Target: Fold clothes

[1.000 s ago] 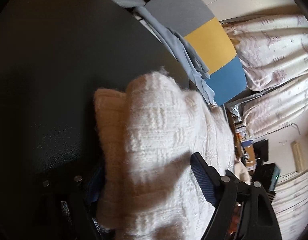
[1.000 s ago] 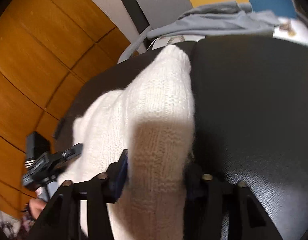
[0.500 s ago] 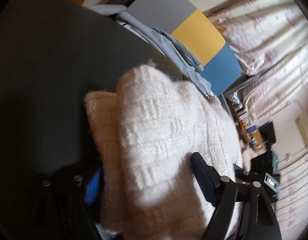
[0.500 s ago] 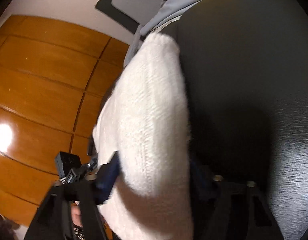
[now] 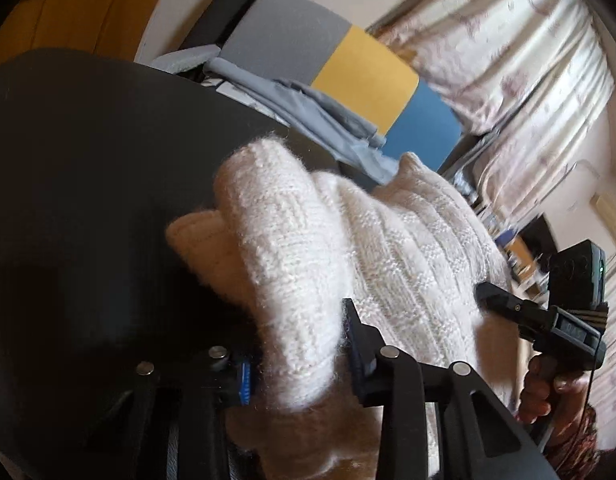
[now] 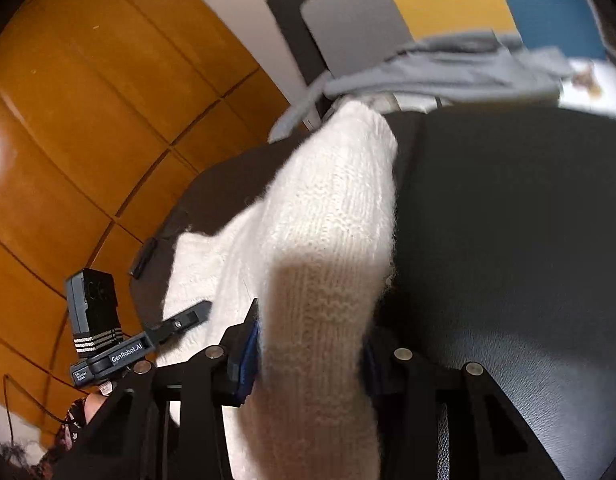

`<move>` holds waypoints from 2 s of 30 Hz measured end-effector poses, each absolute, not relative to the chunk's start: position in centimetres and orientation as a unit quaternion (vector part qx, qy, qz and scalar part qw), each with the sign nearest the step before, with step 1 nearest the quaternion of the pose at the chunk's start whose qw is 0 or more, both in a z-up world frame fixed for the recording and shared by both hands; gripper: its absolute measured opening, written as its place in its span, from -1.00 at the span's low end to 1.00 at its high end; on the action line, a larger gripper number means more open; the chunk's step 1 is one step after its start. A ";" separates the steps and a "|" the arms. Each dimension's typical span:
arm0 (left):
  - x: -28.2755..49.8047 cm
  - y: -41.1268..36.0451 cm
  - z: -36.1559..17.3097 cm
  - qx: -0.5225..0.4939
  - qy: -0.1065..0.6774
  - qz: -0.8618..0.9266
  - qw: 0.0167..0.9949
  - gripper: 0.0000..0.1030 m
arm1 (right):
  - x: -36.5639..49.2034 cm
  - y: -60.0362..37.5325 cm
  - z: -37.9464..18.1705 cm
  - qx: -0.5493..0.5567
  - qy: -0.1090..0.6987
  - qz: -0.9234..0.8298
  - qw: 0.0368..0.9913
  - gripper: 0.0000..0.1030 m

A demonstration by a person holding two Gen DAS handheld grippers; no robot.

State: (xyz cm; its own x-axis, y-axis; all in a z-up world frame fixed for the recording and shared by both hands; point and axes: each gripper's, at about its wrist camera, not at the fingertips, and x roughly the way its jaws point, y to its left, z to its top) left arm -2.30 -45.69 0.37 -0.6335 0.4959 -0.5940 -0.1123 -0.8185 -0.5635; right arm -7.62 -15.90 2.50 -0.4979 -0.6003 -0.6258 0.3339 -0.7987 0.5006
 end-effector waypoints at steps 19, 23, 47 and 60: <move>0.9 -65.8 6.9 -0.256 -0.303 0.917 -0.037 -0.32 | -17.9 -40.6 8.0 0.387 -0.061 -0.804 0.447 -0.19; -0.4 -70.1 7.1 -0.240 -0.294 0.922 -0.082 -0.32 | -21.3 -47.8 8.1 0.382 -0.060 -0.791 0.474 -0.19; 2.0 -69.6 2.8 -0.172 -0.206 0.943 -0.196 -0.32 | -20.9 -46.8 0.5 0.400 -0.040 -0.822 0.403 -0.13; -0.5 -70.7 -4.7 -0.284 -0.159 0.919 -0.222 -0.39 | -14.9 -55.9 -3.0 0.415 0.118 -0.775 0.462 -0.12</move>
